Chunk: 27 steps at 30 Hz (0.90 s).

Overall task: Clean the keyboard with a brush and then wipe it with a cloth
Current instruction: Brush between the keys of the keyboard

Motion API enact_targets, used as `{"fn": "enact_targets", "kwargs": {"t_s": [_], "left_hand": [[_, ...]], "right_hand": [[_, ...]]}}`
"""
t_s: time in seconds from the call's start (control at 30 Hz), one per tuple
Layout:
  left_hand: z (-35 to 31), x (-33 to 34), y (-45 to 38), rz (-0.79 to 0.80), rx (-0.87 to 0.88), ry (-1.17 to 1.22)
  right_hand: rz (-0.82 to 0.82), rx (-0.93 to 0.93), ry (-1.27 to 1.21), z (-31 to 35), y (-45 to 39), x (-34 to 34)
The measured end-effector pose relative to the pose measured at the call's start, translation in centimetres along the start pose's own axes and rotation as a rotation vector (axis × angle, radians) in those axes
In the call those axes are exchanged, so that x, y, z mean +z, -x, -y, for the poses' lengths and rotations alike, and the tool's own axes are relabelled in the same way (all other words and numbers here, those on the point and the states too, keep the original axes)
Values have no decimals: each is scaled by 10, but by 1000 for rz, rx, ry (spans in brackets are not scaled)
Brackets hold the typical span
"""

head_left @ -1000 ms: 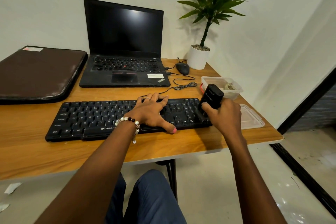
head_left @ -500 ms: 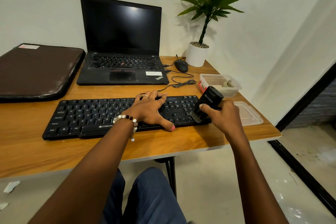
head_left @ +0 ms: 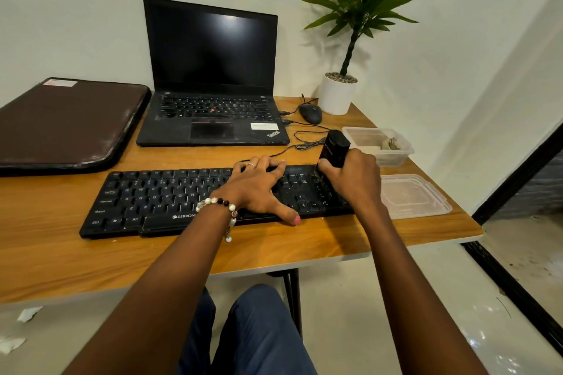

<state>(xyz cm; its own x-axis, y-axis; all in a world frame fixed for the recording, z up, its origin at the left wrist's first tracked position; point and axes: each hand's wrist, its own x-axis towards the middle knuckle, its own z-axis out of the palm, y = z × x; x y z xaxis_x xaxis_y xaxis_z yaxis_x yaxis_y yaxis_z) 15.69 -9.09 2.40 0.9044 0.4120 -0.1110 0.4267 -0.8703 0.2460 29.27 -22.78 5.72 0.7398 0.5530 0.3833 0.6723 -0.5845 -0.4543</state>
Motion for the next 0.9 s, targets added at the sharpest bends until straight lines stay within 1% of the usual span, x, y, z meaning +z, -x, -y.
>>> {"fn": "enact_targets", "kwargs": {"t_s": [0.07, 0.13, 0.2, 0.23, 0.27, 0.3, 0.4, 0.47, 0.67, 0.73, 0.83, 0.9], "left_hand": [[0, -1, 0, 5, -2, -2], [0, 0, -1, 12, -2, -4], [0, 0, -1, 11, -2, -7], [0, 0, -1, 11, -3, -5], [0, 0, -1, 10, -3, -3], [0, 1, -1, 11, -2, -2], [0, 1, -1, 11, -5, -3], [0, 1, -2, 14, -10, -5], [1, 2, -2, 6, -8, -15], [1, 2, -2, 4, -2, -17], [0, 2, -3, 2, -3, -13], [1, 2, -2, 4, -3, -11]], "right_hand": [[59, 24, 3, -8, 5, -7], [164, 57, 7, -19, 5, -20], [270, 46, 21, -28, -1, -35], [291, 39, 29, -31, -5, -41], [276, 40, 33, -32, -9, -43], [228, 51, 23, -33, -13, -43], [37, 99, -57, -30, -22, -31], [10, 87, -96, -26, -24, -20], [76, 36, -62, -36, -6, -11], [141, 22, -50, -43, -2, -20], [286, 32, 23, -50, -7, -41], [304, 21, 80, -50, -12, -47]]}}
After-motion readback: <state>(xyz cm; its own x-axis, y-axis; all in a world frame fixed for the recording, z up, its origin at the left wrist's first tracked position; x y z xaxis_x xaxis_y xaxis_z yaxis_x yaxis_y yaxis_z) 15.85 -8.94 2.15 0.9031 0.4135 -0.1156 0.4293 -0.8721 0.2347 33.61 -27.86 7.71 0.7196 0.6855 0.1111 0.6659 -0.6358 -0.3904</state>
